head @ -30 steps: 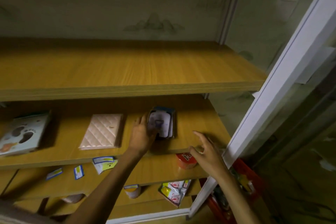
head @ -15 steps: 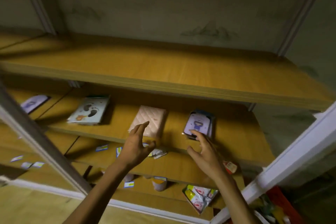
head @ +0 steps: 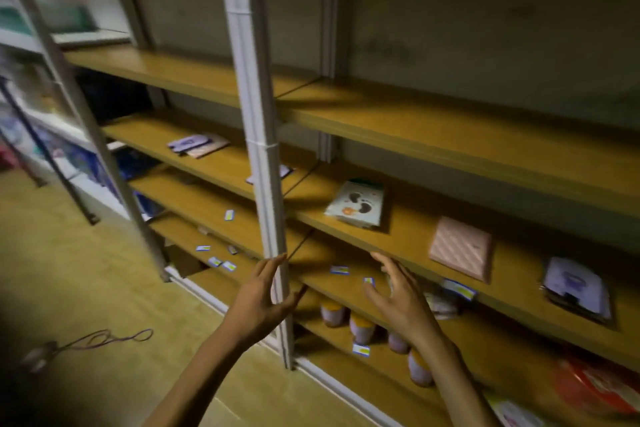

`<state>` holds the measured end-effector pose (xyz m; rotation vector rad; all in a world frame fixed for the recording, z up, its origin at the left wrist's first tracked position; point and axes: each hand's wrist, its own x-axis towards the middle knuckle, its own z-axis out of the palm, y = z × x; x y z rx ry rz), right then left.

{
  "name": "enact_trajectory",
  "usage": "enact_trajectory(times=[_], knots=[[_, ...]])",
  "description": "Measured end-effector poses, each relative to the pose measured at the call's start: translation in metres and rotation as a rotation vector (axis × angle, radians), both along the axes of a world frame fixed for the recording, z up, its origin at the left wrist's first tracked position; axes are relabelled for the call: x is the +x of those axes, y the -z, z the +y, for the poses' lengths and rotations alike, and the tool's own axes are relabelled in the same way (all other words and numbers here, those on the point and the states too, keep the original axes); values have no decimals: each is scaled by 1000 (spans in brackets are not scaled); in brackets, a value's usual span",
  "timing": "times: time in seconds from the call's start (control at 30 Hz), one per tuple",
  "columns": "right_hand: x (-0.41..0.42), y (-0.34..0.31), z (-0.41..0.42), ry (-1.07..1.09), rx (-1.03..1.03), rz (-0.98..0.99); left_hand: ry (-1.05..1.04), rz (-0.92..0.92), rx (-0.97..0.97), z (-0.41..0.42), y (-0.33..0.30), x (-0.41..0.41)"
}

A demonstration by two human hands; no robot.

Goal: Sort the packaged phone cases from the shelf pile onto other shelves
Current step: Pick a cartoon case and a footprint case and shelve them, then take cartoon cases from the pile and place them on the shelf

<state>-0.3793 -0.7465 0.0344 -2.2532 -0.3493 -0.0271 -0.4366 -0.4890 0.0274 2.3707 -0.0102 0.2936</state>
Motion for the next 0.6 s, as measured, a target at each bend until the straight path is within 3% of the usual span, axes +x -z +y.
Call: enact_trajectory(times=[0.3, 0.6], knots=[[-11, -2, 181, -216, -46, 21, -192, -12, 70, 166, 8, -56], [47, 5, 311, -303, -98, 23, -297, -48, 50, 280, 17, -24]])
